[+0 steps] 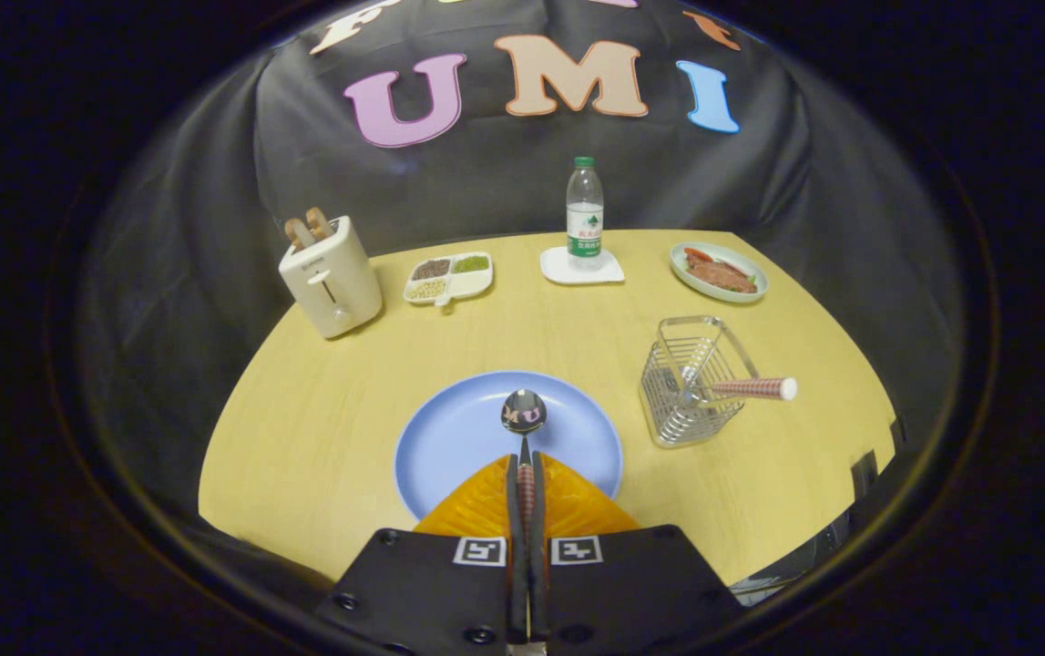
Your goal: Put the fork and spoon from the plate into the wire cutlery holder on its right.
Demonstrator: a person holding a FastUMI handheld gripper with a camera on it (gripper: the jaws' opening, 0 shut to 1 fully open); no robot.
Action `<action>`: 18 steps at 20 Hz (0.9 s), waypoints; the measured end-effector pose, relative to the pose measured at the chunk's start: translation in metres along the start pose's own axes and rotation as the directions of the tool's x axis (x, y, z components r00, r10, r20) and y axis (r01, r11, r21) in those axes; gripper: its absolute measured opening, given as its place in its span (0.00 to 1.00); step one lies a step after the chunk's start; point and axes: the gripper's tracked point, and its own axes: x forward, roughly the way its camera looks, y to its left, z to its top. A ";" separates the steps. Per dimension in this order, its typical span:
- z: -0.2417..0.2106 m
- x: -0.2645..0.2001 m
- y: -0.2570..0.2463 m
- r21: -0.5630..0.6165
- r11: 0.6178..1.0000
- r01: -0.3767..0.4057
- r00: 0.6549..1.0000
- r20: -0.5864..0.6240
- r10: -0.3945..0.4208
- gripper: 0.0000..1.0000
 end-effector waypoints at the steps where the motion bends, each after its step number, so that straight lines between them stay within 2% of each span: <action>1: 0.004 -0.001 0.001 -0.006 1.000 0.001 1.000 0.008 0.000 0.04; 5: 0.033 -0.009 0.002 -0.014 1.000 -0.001 0.999 0.054 0.002 0.04; 10: 0.083 -0.028 -0.033 0.016 0.999 0.029 0.996 0.086 -0.030 0.04; 14: 0.101 -0.036 -0.087 0.038 0.996 0.081 0.996 0.028 -0.082 0.04; 18: 0.088 -0.036 -0.128 0.017 0.991 0.131 0.987 -0.095 -0.129 0.04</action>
